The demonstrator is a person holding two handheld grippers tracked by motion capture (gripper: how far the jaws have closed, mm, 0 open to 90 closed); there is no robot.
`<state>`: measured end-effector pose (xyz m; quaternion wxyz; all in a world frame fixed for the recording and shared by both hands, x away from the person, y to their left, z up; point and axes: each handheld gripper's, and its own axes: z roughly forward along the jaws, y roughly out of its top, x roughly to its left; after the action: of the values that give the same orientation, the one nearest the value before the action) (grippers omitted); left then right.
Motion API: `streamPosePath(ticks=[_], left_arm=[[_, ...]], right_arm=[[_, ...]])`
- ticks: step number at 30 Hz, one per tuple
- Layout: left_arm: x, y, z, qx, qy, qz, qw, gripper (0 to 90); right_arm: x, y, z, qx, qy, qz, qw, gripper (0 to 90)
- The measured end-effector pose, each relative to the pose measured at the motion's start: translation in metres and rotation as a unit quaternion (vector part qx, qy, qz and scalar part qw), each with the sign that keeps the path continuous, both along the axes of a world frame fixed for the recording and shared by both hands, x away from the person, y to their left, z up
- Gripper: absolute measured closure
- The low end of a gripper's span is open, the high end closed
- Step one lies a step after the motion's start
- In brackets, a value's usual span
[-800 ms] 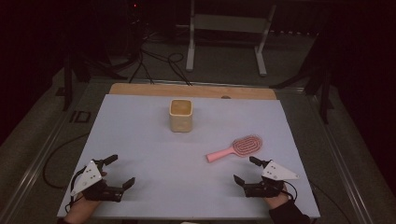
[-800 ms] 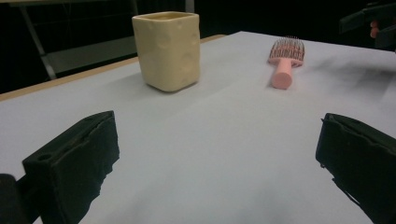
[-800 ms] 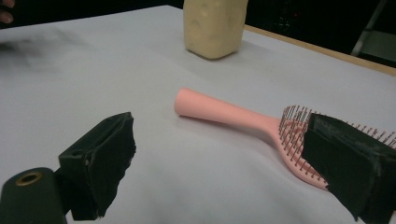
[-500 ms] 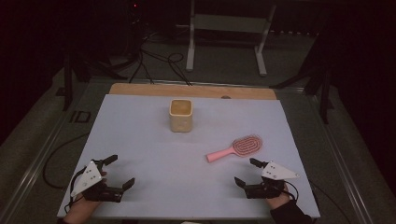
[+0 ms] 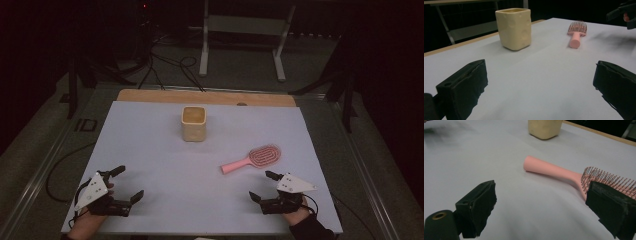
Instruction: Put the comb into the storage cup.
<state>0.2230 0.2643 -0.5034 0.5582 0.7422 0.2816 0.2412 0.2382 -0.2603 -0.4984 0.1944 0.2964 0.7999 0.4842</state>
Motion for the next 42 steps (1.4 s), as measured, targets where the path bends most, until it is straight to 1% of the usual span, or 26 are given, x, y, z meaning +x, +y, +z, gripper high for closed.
streamPosePath(ticks=[5, 8, 12, 14, 15, 16, 17, 19, 21, 23, 24, 25, 28, 32, 33, 36, 37, 39, 40, 42], left_arm=[[0.000, 0.000, 0.000, -0.003, 0.002, -0.002, 1.0000, 0.0], [0.000, 0.000, 0.000, -0.003, 0.002, -0.003, 1.0000, 0.0], [0.001, -0.001, 0.000, -0.005, 0.003, -0.004, 1.0000, 0.0], [0.001, 0.000, 0.000, -0.005, 0.003, -0.004, 1.0000, 0.0], [0.001, 0.000, 0.000, -0.006, 0.003, -0.003, 1.0000, 0.0], [0.001, 0.000, 0.001, -0.008, 0.003, -0.004, 1.0000, 0.0], [0.001, 0.000, 0.001, -0.009, 0.004, -0.004, 0.9999, 0.0], [0.001, 0.000, 0.001, -0.009, 0.003, -0.004, 0.9999, 0.0], [0.000, 0.000, 0.001, -0.009, 0.003, -0.005, 0.9999, 0.0], [0.000, 0.000, 0.001, -0.009, 0.004, -0.005, 0.9999, 0.0], [0.000, 0.000, 0.001, -0.010, 0.004, -0.005, 0.9999, 0.0], [0.000, 0.000, 0.001, -0.011, 0.004, -0.005, 0.9999, 0.0], [0.000, 0.000, 0.002, -0.013, 0.003, -0.005, 0.9999, 0.0], [0.000, -0.001, 0.001, -0.012, 0.004, -0.008, 0.9999, 0.0], [0.000, -0.001, 0.001, -0.012, 0.003, -0.009, 0.9999, 0.0], [0.000, -0.001, 0.002, -0.014, 0.004, -0.010, 0.9998, 0.0], [0.000, -0.001, 0.002, -0.015, 0.005, -0.010, 0.9998, 0.0], [0.000, -0.001, 0.002, -0.016, 0.006, -0.011, 0.9998, 0.0], [0.000, -0.002, 0.002, -0.016, 0.008, -0.012, 0.9998, 0.0], [0.000, -0.002, 0.003, -0.023, 0.009, -0.013, 0.9996, 0.0]], right_arm=[[0.000, 0.000, 0.003, 0.003, 0.000, -0.004, 1.0000, 9.0], [0.001, 0.000, 0.009, -0.003, 0.001, -0.003, 1.0000, 9.0], [0.000, 0.001, 0.017, 0.001, -0.002, -0.002, 1.0000, 9.1], [0.000, 0.001, 0.022, 0.002, -0.007, -0.002, 1.0000, 9.0], [0.001, 0.003, 0.030, -0.002, -0.012, -0.001, 0.9999, 9.0], [0.001, 0.003, 0.034, -0.005, -0.019, 0.000, 0.9998, 9.1], [0.001, 0.003, 0.034, -0.005, -0.019, 0.000, 0.9998, 9.1], [0.003, 0.005, 0.042, -0.006, -0.023, 0.003, 0.9997, 9.1], [0.005, 0.008, 0.050, -0.010, -0.032, 0.007, 0.9994, 9.1], [0.007, 0.011, 0.057, -0.013, -0.036, 0.015, 0.9991, 9.2], [0.009, 0.014, 0.064, -0.017, -0.043, 0.019, 0.9987, 9.2], [0.009, 0.014, 0.064, -0.017, -0.043, 0.019, 0.9987, 9.2], [0.013, 0.017, 0.072, -0.011, -0.041, 0.021, 0.9989, 9.2], [0.021, 0.022, 0.080, -0.020, -0.047, 0.024, 0.9984, 9.2], [0.025, 0.026, 0.083, -0.023, -0.046, 0.026, 0.9984, 9.2], [0.030, 0.029, 0.086, -0.022, -0.042, 0.030, 0.9984, 9.2], [0.032, 0.030, 0.088, -0.023, -0.045, 0.029, 0.9983, 9.2], [0.040, 0.035, 0.092, -0.024, -0.045, 0.034, 0.9981, 9.2], [0.043, 0.037, 0.092, -0.022, -0.039, 0.037, 0.9983, 9.2], [0.046, 0.038, 0.093, -0.021, -0.038, 0.034, 0.9985, 9.2]])
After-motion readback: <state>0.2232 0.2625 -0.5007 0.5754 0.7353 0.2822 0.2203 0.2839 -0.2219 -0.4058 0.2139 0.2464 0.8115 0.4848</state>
